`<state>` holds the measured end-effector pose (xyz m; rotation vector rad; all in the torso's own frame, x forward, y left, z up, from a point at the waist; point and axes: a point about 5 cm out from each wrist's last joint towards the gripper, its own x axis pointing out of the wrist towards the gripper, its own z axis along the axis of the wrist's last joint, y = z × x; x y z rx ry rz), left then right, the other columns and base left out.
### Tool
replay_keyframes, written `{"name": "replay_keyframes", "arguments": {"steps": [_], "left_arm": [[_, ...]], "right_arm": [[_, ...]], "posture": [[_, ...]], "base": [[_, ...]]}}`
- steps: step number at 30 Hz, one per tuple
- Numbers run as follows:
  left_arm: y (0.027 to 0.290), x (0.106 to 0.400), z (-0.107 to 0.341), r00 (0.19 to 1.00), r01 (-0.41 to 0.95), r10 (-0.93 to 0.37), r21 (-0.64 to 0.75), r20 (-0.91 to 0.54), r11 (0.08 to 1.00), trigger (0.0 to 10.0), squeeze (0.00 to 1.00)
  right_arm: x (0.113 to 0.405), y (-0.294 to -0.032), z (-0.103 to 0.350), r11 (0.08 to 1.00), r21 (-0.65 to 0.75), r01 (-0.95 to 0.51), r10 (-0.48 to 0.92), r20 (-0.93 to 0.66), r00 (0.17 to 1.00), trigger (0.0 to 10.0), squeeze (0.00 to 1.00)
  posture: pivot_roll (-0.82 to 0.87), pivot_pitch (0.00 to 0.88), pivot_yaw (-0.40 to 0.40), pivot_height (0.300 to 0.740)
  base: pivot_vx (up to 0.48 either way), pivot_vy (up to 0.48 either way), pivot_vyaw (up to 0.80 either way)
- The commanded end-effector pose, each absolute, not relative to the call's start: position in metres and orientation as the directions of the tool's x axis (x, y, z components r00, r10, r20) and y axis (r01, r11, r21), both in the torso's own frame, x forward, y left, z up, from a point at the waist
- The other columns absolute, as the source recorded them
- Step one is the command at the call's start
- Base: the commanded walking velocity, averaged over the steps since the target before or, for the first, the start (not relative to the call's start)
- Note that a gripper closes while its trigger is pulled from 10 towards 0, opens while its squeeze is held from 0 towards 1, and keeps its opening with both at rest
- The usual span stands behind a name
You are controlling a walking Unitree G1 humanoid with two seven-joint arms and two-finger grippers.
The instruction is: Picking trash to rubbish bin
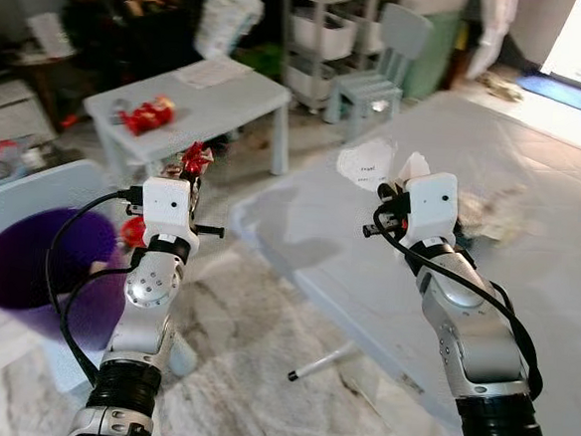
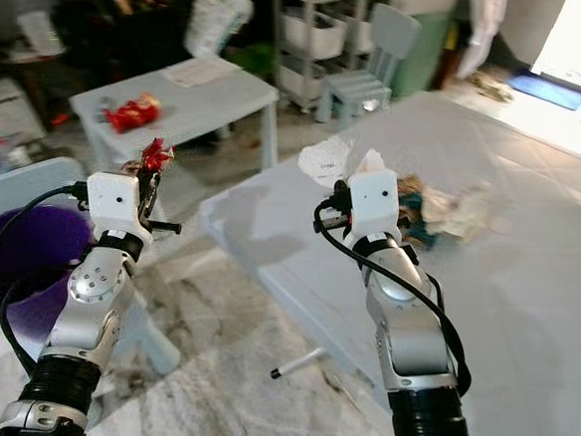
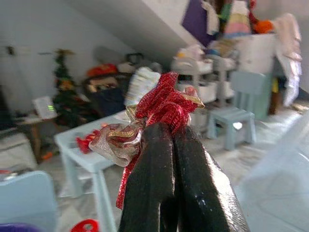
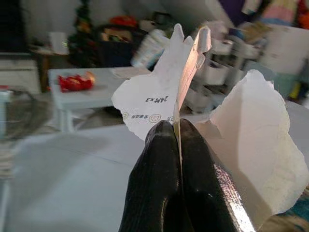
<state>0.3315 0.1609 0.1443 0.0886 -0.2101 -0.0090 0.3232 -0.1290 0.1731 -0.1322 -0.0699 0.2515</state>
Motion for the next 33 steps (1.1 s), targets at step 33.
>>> {"name": "replay_keyframes", "arguments": {"steps": [33], "left_arm": [[0.144, 0.333, 0.157, 0.992, 0.028, -0.024, -0.026, 0.123, 0.999, 0.0, 0.0]], "right_arm": [[0.328, -0.13, 0.174, 0.962, -0.136, -0.238, 0.251, 0.085, 0.964, 10.0, 0.0]], "posture": [[-0.03, 0.0, 0.023, 0.74]], "base": [[0.0, 0.0, 0.8]]}}
